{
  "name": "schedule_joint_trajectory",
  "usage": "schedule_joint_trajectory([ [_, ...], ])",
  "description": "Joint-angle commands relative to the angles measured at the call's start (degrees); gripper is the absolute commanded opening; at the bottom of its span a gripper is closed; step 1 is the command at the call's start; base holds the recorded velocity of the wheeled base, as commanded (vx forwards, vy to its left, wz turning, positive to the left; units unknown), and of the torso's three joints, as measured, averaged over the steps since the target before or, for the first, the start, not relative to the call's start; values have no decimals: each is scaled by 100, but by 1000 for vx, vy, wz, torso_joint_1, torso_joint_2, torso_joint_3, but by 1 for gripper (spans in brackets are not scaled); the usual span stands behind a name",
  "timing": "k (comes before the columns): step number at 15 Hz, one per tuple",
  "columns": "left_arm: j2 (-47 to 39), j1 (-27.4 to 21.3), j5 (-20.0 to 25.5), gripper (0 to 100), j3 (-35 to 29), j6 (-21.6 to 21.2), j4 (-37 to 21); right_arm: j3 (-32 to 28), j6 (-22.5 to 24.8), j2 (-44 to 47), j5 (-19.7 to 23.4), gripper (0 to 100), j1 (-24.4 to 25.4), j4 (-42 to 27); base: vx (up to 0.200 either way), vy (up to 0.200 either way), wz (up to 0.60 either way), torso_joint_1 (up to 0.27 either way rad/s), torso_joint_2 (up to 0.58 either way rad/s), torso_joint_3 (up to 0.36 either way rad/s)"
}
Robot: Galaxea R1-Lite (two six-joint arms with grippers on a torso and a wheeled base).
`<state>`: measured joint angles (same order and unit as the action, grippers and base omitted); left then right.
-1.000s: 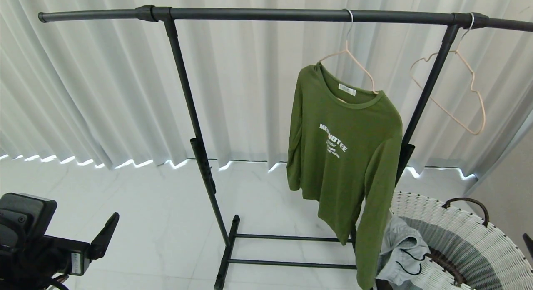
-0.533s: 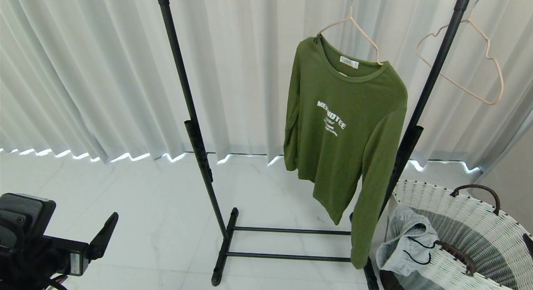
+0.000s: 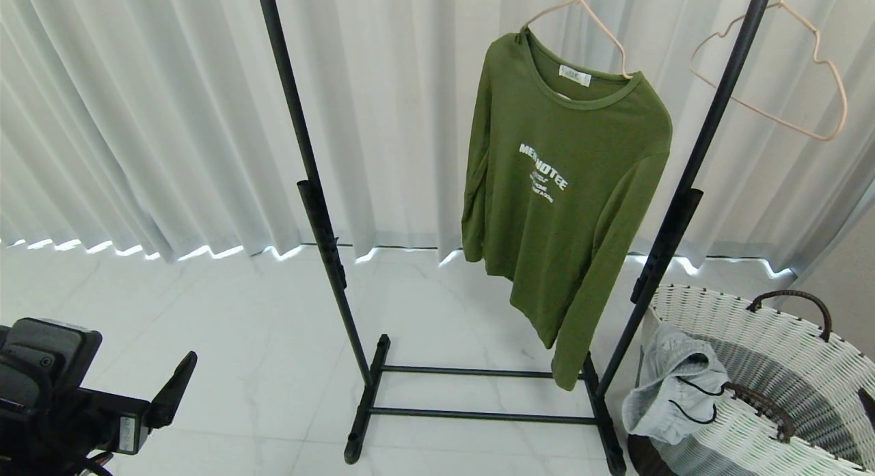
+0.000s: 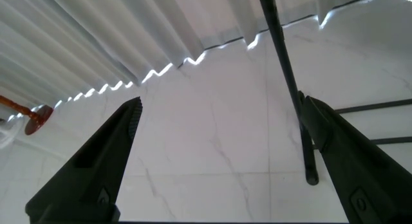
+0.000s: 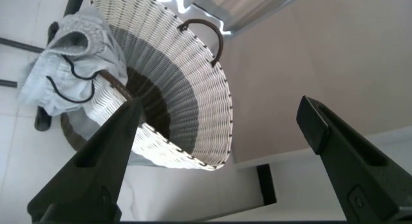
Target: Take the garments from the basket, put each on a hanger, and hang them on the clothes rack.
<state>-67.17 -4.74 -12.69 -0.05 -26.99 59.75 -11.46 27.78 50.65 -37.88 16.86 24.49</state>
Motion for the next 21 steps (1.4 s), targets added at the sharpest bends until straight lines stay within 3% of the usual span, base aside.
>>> schedule_joint_trajectory([
  [1, -7, -9, 3, 100, 5, 1, 2, 82, 61, -73, 0, 100, 2, -6, 0, -200, 0, -2, 17, 2],
  [8, 20, -27, 30, 100, -4, -17, 11, 408, 298, -556, -9, 100, 2, -32, 0, -200, 0, 2, 0, 7],
  [17, 2, -44, 56, 100, -21, 18, 11, 416, 298, -407, 184, 100, 2, -41, 0, 0, 0, 0, 0, 0],
  [21, -15, -194, 118, 100, -30, 10, 11, 443, 272, -64, 404, 100, 2, -41, 200, 0, 0, 2, 0, 8],
])
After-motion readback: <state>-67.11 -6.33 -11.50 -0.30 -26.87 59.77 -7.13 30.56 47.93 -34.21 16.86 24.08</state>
